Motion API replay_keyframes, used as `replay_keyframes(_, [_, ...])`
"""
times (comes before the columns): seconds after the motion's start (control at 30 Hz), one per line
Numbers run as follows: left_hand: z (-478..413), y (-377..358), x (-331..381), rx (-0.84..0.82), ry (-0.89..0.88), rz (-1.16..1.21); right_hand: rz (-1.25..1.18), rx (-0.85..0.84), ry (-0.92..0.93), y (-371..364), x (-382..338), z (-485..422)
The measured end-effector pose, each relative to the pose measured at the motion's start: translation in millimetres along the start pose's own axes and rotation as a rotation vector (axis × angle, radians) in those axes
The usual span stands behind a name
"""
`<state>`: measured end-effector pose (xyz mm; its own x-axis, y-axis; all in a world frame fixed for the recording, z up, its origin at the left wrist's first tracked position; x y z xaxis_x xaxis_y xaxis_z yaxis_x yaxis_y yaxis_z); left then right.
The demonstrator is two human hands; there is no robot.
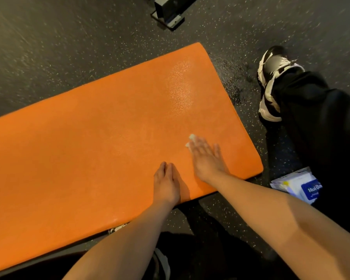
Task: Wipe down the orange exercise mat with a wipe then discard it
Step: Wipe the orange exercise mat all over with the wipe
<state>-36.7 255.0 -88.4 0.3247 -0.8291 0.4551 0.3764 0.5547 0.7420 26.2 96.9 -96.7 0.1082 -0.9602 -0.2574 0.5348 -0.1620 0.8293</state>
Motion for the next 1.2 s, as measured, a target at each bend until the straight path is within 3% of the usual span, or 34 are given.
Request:
replay_keyframes(0.1, [0,-2,4,-0.051,0.011,-0.062,-0.078,0.015,-0.154,-2,-1,7])
replay_keyframes(0.23, [5,0,9,-0.077,0.027,-0.074,-0.086,-0.111,0.092,-27,-46,30])
replay_keyframes(0.33, [9,0,12,-0.095,-0.012,-0.151,-0.025,-0.134,0.182,-32,-38,44])
replay_keyframes(0.53, [21,2,20,-0.148,0.084,-0.280,-0.117,-0.042,-0.168,-12,-6,45])
replay_keyframes(0.73, [30,-4,30,-0.215,0.095,-0.268,-0.063,-0.141,0.147,-36,-20,66])
replay_keyframes(0.93, [35,-8,36,-0.260,0.108,-0.292,-0.105,-0.043,-0.227,-17,26,60])
replay_keyframes(1.0, [36,-9,38,-0.268,0.119,-0.287,-0.154,-0.079,-0.177,-20,8,62])
replay_keyframes(1.13, [37,-8,40,-0.272,0.124,-0.260,-0.097,-0.165,0.090,-33,-19,69])
replay_keyframes(1.2, [38,-8,39,-0.272,0.117,-0.263,-0.071,-0.150,0.087,-28,-6,66])
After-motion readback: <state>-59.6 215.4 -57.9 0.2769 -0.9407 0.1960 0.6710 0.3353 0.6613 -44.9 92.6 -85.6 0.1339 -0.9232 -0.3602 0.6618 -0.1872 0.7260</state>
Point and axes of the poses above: each hand's wrist, its own z-axis away from the middle knuckle, its own y-axis out of the back of the hand, x = y × z, the point moved 6 cm from there along -z, towards the middle knuckle
